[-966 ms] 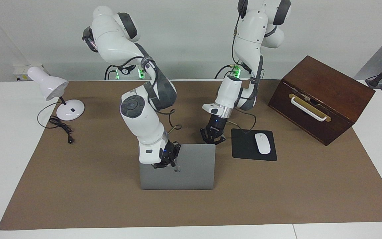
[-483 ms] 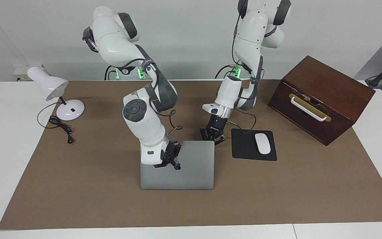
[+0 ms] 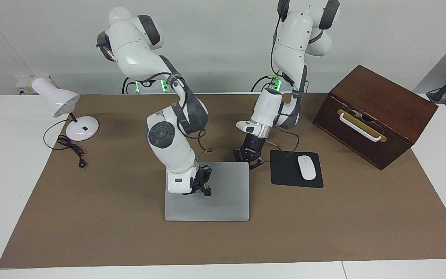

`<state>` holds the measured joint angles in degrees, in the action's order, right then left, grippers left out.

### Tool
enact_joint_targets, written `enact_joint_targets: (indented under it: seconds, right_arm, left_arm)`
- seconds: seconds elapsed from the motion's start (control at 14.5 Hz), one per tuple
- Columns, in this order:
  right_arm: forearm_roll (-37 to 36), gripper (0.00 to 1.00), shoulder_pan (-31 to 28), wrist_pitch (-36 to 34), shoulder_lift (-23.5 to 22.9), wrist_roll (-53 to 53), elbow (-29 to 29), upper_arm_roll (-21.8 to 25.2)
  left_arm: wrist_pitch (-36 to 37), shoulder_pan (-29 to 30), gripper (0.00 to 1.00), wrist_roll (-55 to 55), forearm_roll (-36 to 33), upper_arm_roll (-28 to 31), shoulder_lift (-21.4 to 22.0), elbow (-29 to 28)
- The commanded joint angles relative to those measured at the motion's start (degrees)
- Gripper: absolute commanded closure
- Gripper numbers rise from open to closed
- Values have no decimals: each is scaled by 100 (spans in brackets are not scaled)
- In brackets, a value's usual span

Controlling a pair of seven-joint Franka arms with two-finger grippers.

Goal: Close laptop with both arms
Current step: 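Push the laptop lid down toward the keyboard with the right gripper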

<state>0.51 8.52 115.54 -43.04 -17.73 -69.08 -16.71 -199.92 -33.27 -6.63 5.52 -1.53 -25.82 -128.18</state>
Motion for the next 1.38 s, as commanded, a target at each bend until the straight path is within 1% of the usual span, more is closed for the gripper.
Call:
enact_joint_targets:
  seconds: [0.0, 0.28, 0.55, 0.9, 1.31]
  right_arm:
    - [98, 100, -78, 214, 76, 76, -246, -52]
    - [98, 100, -78, 434, 129, 76, -492, -52]
    - [89, 100, -78, 470, 129, 94, -536, -52]
    - [89, 100, -78, 759, 208, 111, -791, -52]
    - [89, 100, -69, 795, 208, 120, -827, -43]
  left_arm:
    - [-82, 5, 100, -137, -112, 65, -213, 4]
    - [-82, 5, 100, -243, -112, 91, -213, -22]
    - [-82, -4, 100, -243, -112, 91, -213, -22]
    - [-82, -4, 100, -243, -112, 91, -213, -22]
    - [-82, -4, 100, -243, -103, 91, -204, -31]
